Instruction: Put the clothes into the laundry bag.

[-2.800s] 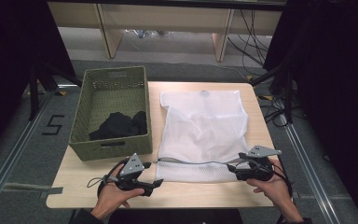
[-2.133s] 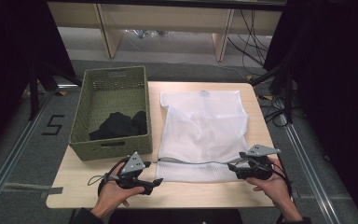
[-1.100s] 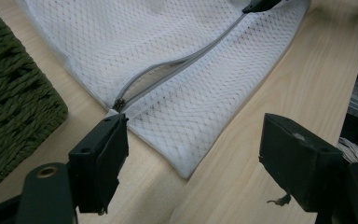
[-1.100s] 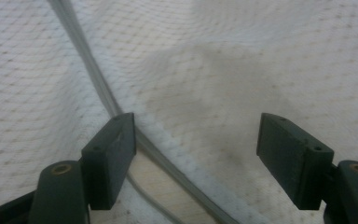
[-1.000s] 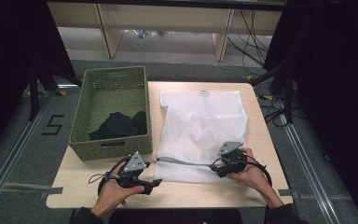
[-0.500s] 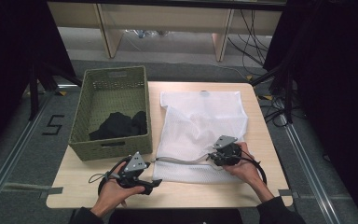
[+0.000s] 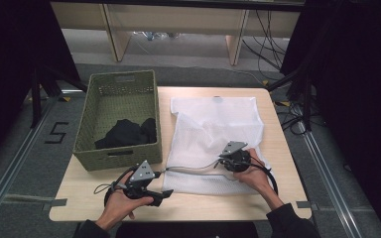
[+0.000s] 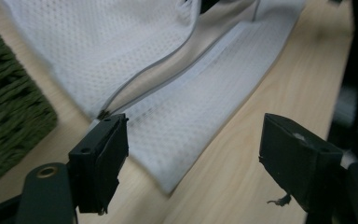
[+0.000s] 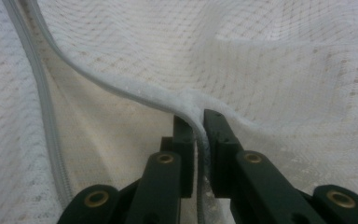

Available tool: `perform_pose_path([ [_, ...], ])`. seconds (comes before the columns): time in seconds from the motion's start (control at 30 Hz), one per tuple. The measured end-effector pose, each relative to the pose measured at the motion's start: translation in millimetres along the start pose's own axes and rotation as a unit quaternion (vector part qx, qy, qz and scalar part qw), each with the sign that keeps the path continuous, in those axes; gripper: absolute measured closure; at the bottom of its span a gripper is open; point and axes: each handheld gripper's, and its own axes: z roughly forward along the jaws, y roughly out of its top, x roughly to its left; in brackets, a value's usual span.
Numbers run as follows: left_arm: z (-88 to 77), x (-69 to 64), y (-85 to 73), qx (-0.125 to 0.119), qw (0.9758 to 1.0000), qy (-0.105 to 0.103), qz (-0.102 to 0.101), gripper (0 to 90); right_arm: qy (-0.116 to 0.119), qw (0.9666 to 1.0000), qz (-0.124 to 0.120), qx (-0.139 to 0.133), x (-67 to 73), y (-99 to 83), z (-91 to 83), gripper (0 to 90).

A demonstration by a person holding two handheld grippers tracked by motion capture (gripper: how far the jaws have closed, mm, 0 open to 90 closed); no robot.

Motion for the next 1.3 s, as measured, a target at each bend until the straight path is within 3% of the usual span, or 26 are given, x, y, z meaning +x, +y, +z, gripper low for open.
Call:
perform_pose_path([
  [0.13, -3.0, 0.4, 2.0, 0.010, 0.9999, 0.004, 0.012, 23.1, 0.004, 1.0000, 0.007, -0.006, -1.5, 2.1, -3.6, 88.4],
  [0.17, -2.5, -0.7, 3.3, 0.001, 1.0000, -0.002, -0.002, 23.2, 0.001, 0.9999, 0.003, -0.010, -2.8, 2.9, -4.6, 88.6],
  [0.2, -3.8, -0.4, 4.5, 0.003, 1.0000, 0.003, 0.002, 23.1, 0.002, 0.9999, 0.009, -0.012, -3.5, 3.4, -6.8, 88.6],
  [0.23, -3.8, -0.9, 6.0, -0.005, 1.0000, 0.000, -0.006, 22.9, 0.005, 0.9999, 0.012, -0.011, -4.0, 3.9, -8.5, 88.9],
  [0.3, -7.2, -0.8, 10.1, 0.003, 0.9998, -0.015, -0.009, 22.0, 0.003, 0.9998, 0.002, -0.017, -7.2, 5.4, -11.3, 89.1],
  [0.33, -10.0, -1.6, 15.0, 0.004, 0.9989, -0.038, -0.026, 20.7, 0.005, 0.9998, 0.010, -0.017, -8.1, 7.4, -14.4, 89.0],
  [0.4, -12.3, -5.7, 20.0, -0.004, 0.9989, -0.038, -0.026, 21.6, 0.004, 0.9998, 0.002, -0.018, -9.1, 8.2, -14.9, 89.0],
  [0.5, -17.7, -7.6, 31.1, 0.000, 0.9998, -0.020, -0.008, 22.7, 0.003, 0.9998, 0.006, -0.021, -10.6, 12.1, -18.3, 89.0],
  [0.57, -21.8, -5.7, 37.0, -0.002, 0.9998, -0.015, -0.012, 22.7, -0.003, 0.9996, -0.006, -0.027, -14.4, 15.7, -20.8, 89.1],
  [0.63, -27.6, -2.2, 44.9, -0.005, 0.9998, -0.006, -0.016, 22.6, -0.014, 0.9993, -0.005, -0.035, -16.6, 19.9, -25.1, 89.1],
  [0.67, -30.1, 0.7, 49.0, -0.008, 0.9999, 0.002, -0.011, 22.5, -0.007, 0.9994, 0.006, -0.034, -16.9, 20.9, -26.3, 89.1],
  [0.8, -38.6, 16.5, 65.4, -0.002, 0.9998, 0.010, -0.018, 19.8, -0.012, 0.9991, 0.004, -0.041, -23.8, 25.9, -29.0, 89.1],
  [0.9, -43.5, 29.4, 76.9, 0.005, 0.9994, 0.031, -0.011, 19.5, -0.015, 0.9990, 0.002, -0.043, -27.2, 26.8, -30.9, 89.1],
  [0.93, -47.5, 43.2, 84.4, 0.010, 0.9986, 0.052, -0.001, 19.5, -0.014, 0.9989, 0.010, -0.044, -28.0, 27.2, -31.6, 89.2],
  [0.97, -47.5, 43.2, 84.4, 0.010, 0.9986, 0.052, -0.001, 19.5, -0.014, 0.9989, 0.010, -0.044, -28.0, 27.2, -31.6, 89.2],
  [1.07, -51.5, 64.5, 93.8, 0.032, 0.9958, 0.085, -0.009, 19.5, -0.020, 0.9986, 0.006, -0.048, -31.8, 28.7, -33.9, 89.2],
  [1.13, -53.5, 79.9, 101.4, 0.054, 0.9926, 0.108, 0.012, 19.7, -0.021, 0.9985, 0.009, -0.050, -33.4, 29.3, -35.2, 89.2],
  [1.17, -53.5, 79.9, 101.4, 0.054, 0.9926, 0.108, 0.012, 19.8, -0.021, 0.9985, 0.009, -0.050, -33.4, 29.3, -35.2, 89.2],
  [1.2, -54.2, 89.0, 104.9, 0.063, 0.9913, 0.114, 0.016, 19.8, -0.024, 0.9984, 0.017, -0.048, -32.9, 29.4, -35.7, 89.2],
  [1.3, -53.4, 114.5, 111.7, 0.082, 0.9898, 0.116, -0.009, 19.6, -0.021, 0.9986, 0.005, -0.049, -33.0, 29.7, -35.7, 89.2],
])
